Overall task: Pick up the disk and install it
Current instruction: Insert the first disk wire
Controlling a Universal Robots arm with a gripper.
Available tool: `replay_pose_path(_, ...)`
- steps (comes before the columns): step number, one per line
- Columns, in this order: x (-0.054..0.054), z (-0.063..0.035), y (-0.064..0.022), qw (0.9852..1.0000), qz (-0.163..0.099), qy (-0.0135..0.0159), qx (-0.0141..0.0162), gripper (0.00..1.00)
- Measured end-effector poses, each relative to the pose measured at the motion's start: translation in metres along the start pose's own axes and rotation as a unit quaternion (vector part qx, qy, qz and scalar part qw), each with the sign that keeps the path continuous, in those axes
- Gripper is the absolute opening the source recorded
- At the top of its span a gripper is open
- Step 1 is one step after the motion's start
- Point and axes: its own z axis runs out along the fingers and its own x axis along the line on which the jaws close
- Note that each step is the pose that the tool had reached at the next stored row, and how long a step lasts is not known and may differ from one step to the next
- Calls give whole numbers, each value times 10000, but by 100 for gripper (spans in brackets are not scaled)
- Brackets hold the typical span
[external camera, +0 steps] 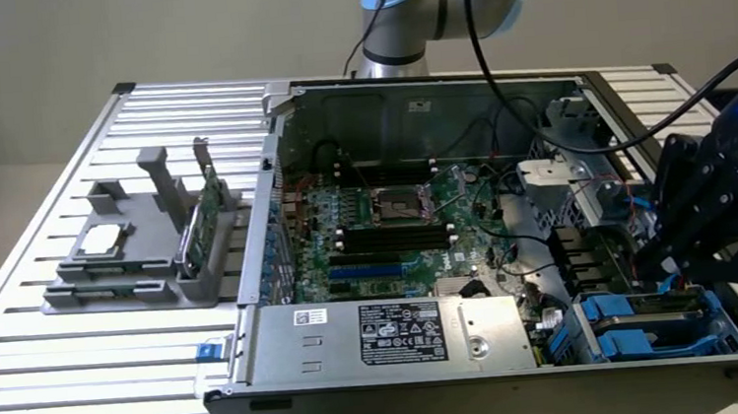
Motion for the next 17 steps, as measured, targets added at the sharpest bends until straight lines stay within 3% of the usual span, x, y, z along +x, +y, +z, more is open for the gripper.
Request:
replay_pose_path(11, -68, 56, 55, 9999, -114, 23, -76, 17)
replay_pose_path(17, -84, 84, 63, 9995, -260, 42, -163, 17)
